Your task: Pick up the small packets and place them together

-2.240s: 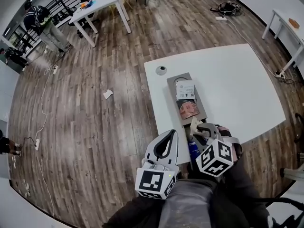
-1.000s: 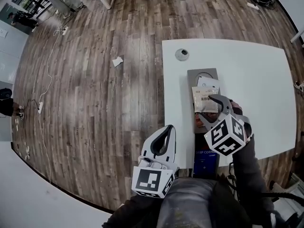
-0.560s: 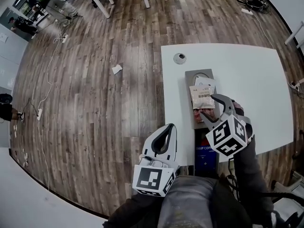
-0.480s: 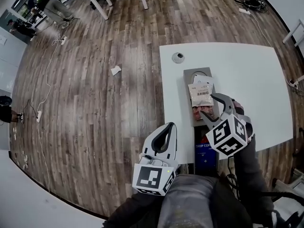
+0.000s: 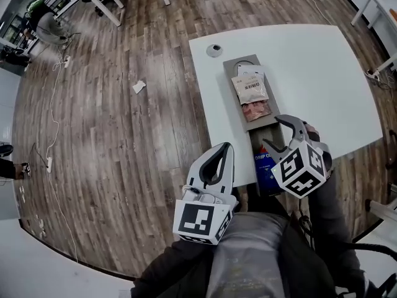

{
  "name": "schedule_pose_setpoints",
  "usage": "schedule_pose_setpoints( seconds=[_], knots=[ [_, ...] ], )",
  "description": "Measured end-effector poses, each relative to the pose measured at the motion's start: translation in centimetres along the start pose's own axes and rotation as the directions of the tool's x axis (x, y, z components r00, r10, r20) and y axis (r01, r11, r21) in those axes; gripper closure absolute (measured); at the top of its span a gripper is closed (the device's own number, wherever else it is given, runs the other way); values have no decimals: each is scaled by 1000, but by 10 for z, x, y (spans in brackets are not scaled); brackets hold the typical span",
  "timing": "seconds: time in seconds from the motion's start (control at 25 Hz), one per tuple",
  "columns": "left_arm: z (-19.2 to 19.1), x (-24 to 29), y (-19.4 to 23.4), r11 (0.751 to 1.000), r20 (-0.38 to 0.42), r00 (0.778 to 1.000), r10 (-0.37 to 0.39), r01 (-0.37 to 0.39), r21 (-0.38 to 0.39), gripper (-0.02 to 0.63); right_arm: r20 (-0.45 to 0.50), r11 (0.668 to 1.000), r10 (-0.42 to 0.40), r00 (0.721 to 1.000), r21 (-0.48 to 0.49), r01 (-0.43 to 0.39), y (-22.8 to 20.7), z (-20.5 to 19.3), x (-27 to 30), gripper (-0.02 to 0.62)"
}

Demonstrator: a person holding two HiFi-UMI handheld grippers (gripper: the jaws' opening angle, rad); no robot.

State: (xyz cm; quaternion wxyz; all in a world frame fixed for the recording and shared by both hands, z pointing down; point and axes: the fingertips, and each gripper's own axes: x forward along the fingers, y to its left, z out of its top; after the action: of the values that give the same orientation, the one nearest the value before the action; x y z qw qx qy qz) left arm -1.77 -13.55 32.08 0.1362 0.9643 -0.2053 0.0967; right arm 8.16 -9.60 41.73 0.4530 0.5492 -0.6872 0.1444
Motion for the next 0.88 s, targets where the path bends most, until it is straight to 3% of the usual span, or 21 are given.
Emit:
schedule_pose_setpoints(
  seconds=[0.2,0.36,0.52,0.64,0.88],
  knots=[
    [-18,-9,-9,999,-42,998,-43,43,0,603,-71,994,110,991,-2,-110,55,-35,5,347],
    [-29,-10,-10,999,-69,996,-54,54,-3,603,-153,973,220,963,-29,-227,90,-62,15,347],
    [-34,-9,-8,999,-86,995,-47,46,-7,603,-224,946,308,925,-34,-323,109,-81,23,257],
    [-35,-6,-3,999,-92,995,-32,32,-9,603,-257,936,323,911,-53,-347,113,-86,30,199],
    [-38,4,-2,999,-99,995,-30,28,-21,603,-286,945,287,914,-71,-319,107,-89,35,202]
  ],
)
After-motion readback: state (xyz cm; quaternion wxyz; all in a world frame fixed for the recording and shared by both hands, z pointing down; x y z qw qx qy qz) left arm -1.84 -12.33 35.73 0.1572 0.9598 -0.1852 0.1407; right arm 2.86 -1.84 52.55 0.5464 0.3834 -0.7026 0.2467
